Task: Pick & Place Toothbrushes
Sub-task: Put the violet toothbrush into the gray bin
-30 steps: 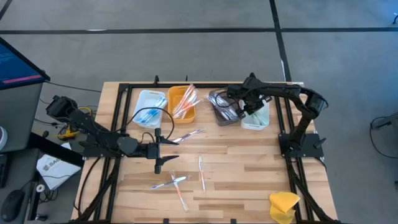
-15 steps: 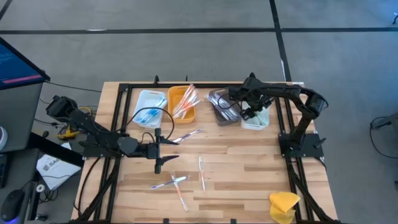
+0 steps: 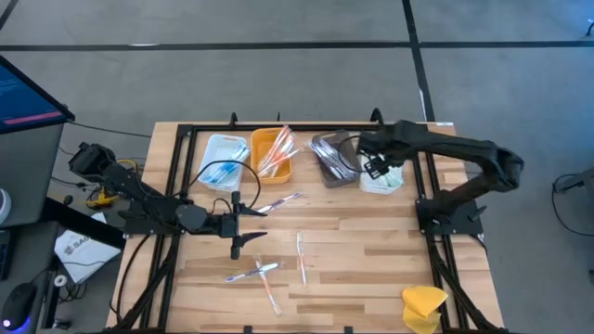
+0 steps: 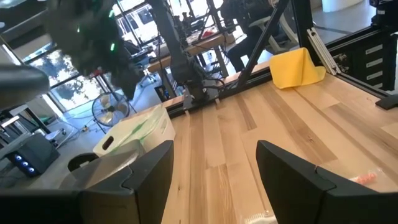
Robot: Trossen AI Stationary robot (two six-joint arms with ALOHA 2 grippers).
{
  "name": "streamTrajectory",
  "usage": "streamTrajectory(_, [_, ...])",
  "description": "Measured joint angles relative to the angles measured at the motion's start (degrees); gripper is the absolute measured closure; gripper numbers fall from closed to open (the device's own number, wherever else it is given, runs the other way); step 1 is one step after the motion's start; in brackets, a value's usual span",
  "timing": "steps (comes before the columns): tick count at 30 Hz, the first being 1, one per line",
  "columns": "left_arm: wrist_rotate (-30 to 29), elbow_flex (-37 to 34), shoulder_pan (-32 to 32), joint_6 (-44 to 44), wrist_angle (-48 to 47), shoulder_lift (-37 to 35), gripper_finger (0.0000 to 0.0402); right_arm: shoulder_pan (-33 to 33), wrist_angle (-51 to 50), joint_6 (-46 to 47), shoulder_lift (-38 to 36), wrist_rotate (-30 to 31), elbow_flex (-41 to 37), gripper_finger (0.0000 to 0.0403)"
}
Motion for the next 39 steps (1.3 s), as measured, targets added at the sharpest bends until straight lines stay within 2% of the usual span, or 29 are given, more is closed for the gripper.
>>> streamTrajectory(5, [0.0,0.0,0.0,0.0,-0.1,0.0,0.0179,11.4,1.4,8.2,-9.7,0.6,-0.9,0.0138])
streamTrajectory(11, [0.4,0.0,0.0,-2.9,-2.6,0.0,0.0179,30.6,8.2,22.3,-19.0,5.7,-6.4,0.0138])
streamTrajectory(14, [4.3,0.0,0.0,-3.1,-5.7,0.0,0.0179,39.3,15.9,26.8,-21.2,8.8,-10.9,0.0138])
streamTrajectory(16, [8.4,0.0,0.0,-3.0,-7.4,0.0,0.0179,44.0,22.2,26.5,-21.5,10.7,-13.9,0.0138])
streamTrajectory(19, [14.0,0.0,0.0,-3.0,-8.8,-0.1,0.0179,49.3,34.1,19.3,-20.8,12.8,-18.3,0.0138])
streamTrajectory(22, [16.9,0.0,0.0,-3.0,-9.0,-0.5,0.0179,52.5,45.9,10.9,-18.6,14.8,-21.4,0.0138])
streamTrajectory(27, [16.7,0.0,0.0,-3.2,-9.1,-1.8,0.0179,53.6,65.8,-3.4,-12.3,16.8,-23.6,0.0138])
streamTrajectory(33, [14.3,0.0,0.0,-4.1,-9.1,-2.1,0.0179,52.9,83.6,-18.1,-1.1,16.9,-23.6,0.0138])
streamTrajectory(39, [10.7,0.0,0.0,-4.1,-9.0,-3.6,0.0179,46.5,91.3,-30.4,9.4,16.7,-19.5,0.0138])
